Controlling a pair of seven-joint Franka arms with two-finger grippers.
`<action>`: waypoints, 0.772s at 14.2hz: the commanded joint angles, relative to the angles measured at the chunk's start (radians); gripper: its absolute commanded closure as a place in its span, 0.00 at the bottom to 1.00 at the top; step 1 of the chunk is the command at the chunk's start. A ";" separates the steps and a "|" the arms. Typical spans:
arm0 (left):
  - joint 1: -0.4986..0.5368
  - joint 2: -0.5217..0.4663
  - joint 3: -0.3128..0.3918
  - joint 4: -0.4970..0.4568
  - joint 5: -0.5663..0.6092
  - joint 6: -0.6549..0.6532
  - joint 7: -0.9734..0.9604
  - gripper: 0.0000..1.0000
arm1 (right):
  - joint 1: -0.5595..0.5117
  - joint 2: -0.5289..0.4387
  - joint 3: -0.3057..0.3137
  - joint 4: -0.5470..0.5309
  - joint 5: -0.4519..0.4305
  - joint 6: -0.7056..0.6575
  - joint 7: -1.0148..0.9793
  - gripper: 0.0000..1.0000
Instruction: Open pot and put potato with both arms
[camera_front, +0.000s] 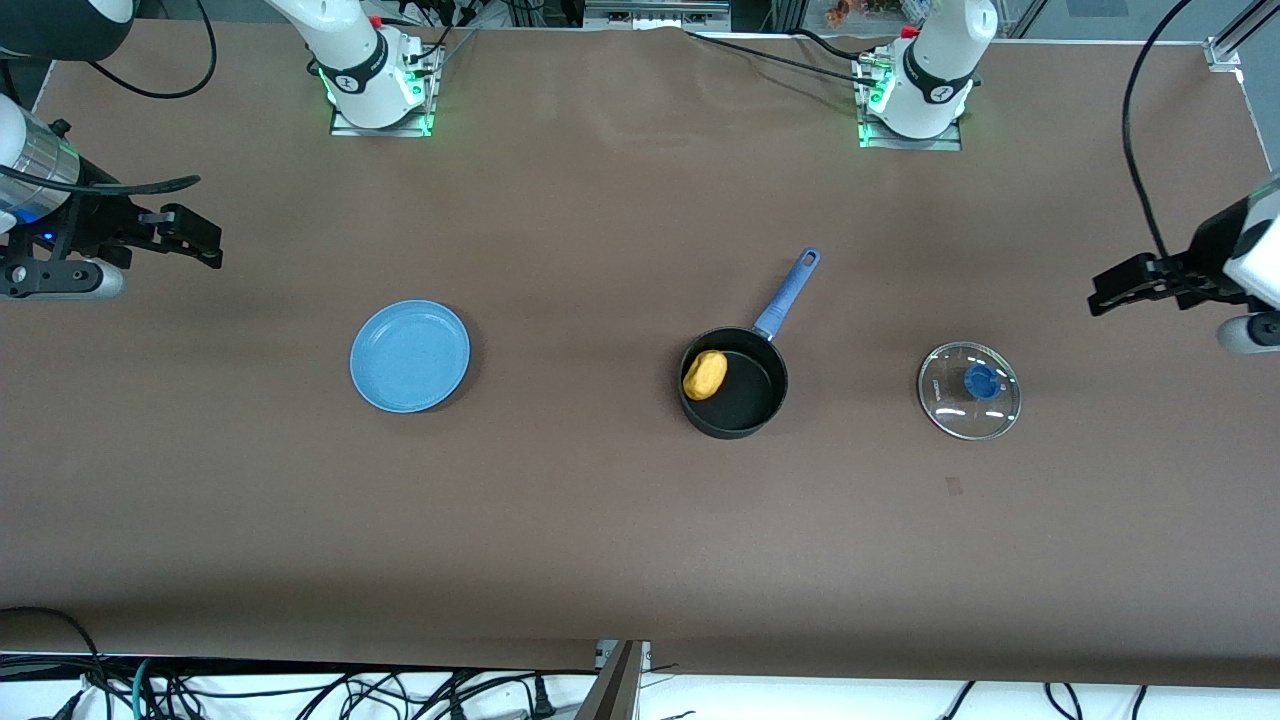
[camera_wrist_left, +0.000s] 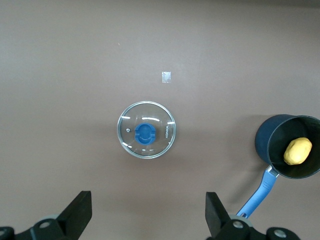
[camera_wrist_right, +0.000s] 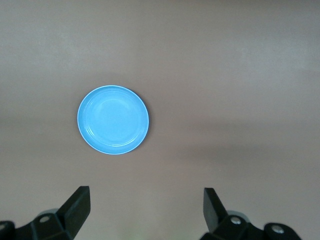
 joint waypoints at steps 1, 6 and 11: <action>-0.107 -0.121 0.096 -0.170 -0.022 0.080 0.019 0.00 | -0.008 -0.001 0.006 0.020 0.005 -0.024 0.002 0.00; -0.127 -0.116 0.114 -0.183 -0.022 0.080 0.021 0.00 | -0.008 -0.001 0.006 0.020 0.004 -0.036 -0.004 0.00; -0.127 -0.115 0.109 -0.179 -0.024 0.078 0.024 0.00 | -0.015 0.001 -0.006 0.020 0.002 -0.036 -0.052 0.00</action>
